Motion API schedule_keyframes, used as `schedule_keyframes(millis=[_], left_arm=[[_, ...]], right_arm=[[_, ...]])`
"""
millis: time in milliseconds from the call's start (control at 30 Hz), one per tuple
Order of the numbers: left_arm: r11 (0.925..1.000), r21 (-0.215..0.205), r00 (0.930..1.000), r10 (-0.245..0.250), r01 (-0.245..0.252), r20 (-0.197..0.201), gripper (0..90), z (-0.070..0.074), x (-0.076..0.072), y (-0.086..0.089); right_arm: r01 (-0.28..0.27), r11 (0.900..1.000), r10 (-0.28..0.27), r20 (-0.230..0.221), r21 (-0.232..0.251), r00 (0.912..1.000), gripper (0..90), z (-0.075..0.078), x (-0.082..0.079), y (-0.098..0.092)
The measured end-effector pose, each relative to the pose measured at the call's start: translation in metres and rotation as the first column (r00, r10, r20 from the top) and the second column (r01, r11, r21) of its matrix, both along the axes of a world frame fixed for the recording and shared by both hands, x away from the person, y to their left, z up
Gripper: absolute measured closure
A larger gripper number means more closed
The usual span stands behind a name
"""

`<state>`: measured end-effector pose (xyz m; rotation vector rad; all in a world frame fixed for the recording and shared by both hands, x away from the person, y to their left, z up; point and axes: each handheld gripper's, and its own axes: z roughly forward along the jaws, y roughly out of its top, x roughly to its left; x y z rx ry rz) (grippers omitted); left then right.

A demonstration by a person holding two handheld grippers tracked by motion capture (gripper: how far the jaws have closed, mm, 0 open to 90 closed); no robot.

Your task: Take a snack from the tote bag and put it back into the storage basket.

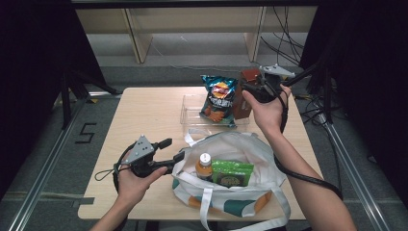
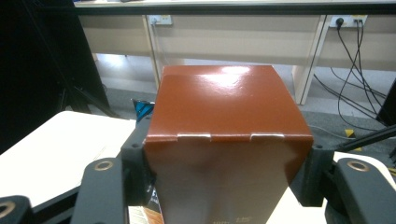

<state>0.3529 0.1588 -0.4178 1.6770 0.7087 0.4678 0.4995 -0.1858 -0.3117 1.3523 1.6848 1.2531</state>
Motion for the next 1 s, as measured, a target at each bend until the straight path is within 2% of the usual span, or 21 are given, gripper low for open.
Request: schedule_keyframes(millis=[167,267,433,467,533,633,733,767,867,900,933,1000], left_arm=[[1.0000,0.002,1.0000,0.000,0.000,0.002,32.3,0.000,0.000,0.001],[1.0000,0.003,1.0000,0.001,-0.001,0.002,32.3,0.000,0.000,0.001],[1.0000,0.003,1.0000,0.000,0.000,0.002,32.3,0.000,0.000,0.001],[1.0000,0.004,1.0000,0.001,-0.001,0.002,32.3,0.000,0.000,0.001],[1.0000,-0.008,1.0000,-0.005,0.005,0.007,32.3,0.000,0.001,0.001],[1.0000,0.001,1.0000,0.003,-0.003,0.003,32.3,0.001,0.000,0.002],[1.0000,0.002,1.0000,0.003,-0.003,0.003,32.3,0.000,0.000,0.002],[1.0000,0.002,1.0000,0.003,-0.003,0.003,32.3,0.000,0.000,0.002],[1.0000,0.002,1.0000,0.002,-0.002,0.004,32.3,0.000,0.000,0.002],[1.0000,-0.002,1.0000,-0.001,0.001,0.004,32.3,0.000,0.000,0.002],[1.0000,-0.007,1.0000,-0.004,0.004,0.005,32.3,-0.001,0.000,0.002],[1.0000,-0.007,1.0000,-0.005,0.005,0.004,32.3,-0.001,0.000,0.002]], right_arm=[[0.006,1.000,-0.006,0.002,-0.002,1.0000,38.8,-0.001,0.001,0.002],[0.008,1.000,-0.008,-0.005,0.015,1.0000,38.8,-0.001,0.002,0.004],[0.002,1.000,-0.002,0.015,-0.015,0.9999,38.8,-0.003,0.006,0.003],[0.017,1.000,-0.017,-0.002,0.013,0.9999,38.8,-0.003,0.005,0.005],[0.019,1.000,-0.019,-0.003,0.013,0.9998,38.8,-0.003,0.006,0.005],[0.021,1.000,-0.021,-0.012,0.014,0.9997,38.8,-0.004,0.006,0.006],[0.018,1.000,-0.018,-0.005,-0.011,0.9998,38.8,-0.007,0.008,0.006],[0.025,1.000,-0.025,-0.016,0.004,0.9996,38.8,-0.008,0.007,0.007],[0.030,1.000,-0.030,-0.017,0.005,0.9994,38.8,-0.011,0.008,0.008],[0.024,1.000,-0.024,-0.015,-0.008,0.9996,38.8,-0.011,0.009,0.007],[0.031,1.000,-0.031,-0.026,0.002,0.9992,38.8,-0.011,0.008,0.008],[0.027,1.000,-0.027,-0.024,-0.008,0.9993,38.8,-0.013,0.009,0.008]])
